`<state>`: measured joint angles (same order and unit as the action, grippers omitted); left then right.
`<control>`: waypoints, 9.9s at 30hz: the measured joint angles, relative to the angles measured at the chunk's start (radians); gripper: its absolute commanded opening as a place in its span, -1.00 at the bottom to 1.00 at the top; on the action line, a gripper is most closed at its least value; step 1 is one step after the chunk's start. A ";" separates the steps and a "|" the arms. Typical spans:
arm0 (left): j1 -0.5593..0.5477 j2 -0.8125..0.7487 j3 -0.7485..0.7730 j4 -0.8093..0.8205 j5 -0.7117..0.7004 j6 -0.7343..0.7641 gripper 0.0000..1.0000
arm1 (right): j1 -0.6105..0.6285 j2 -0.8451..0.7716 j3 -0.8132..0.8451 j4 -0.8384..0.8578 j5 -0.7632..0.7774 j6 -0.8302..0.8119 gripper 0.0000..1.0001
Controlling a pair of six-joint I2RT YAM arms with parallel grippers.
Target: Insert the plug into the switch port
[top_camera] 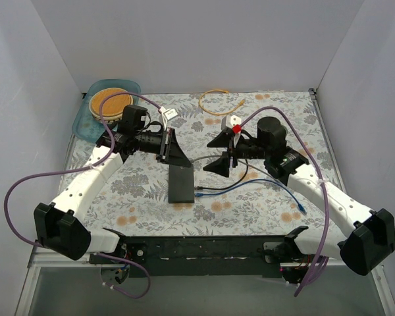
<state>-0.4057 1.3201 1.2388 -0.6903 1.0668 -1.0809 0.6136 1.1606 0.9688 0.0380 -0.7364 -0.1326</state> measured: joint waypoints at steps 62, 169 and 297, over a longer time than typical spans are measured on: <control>-0.127 -0.126 -0.246 0.481 -0.523 0.101 -0.11 | -0.097 0.464 0.241 0.013 -0.479 0.401 -0.97; 0.022 0.079 -0.076 0.194 -0.393 -0.233 0.55 | 0.153 0.192 0.150 -0.349 0.424 -0.107 -0.97; 0.029 0.239 -0.420 0.423 -0.825 -0.172 0.38 | 0.283 0.627 0.159 -0.406 0.538 -0.131 -0.97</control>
<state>-0.3763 1.5593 0.8185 -0.2668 0.2417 -1.2533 0.8970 1.7878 1.1275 -0.3679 -0.1986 -0.2638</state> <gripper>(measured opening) 0.697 0.055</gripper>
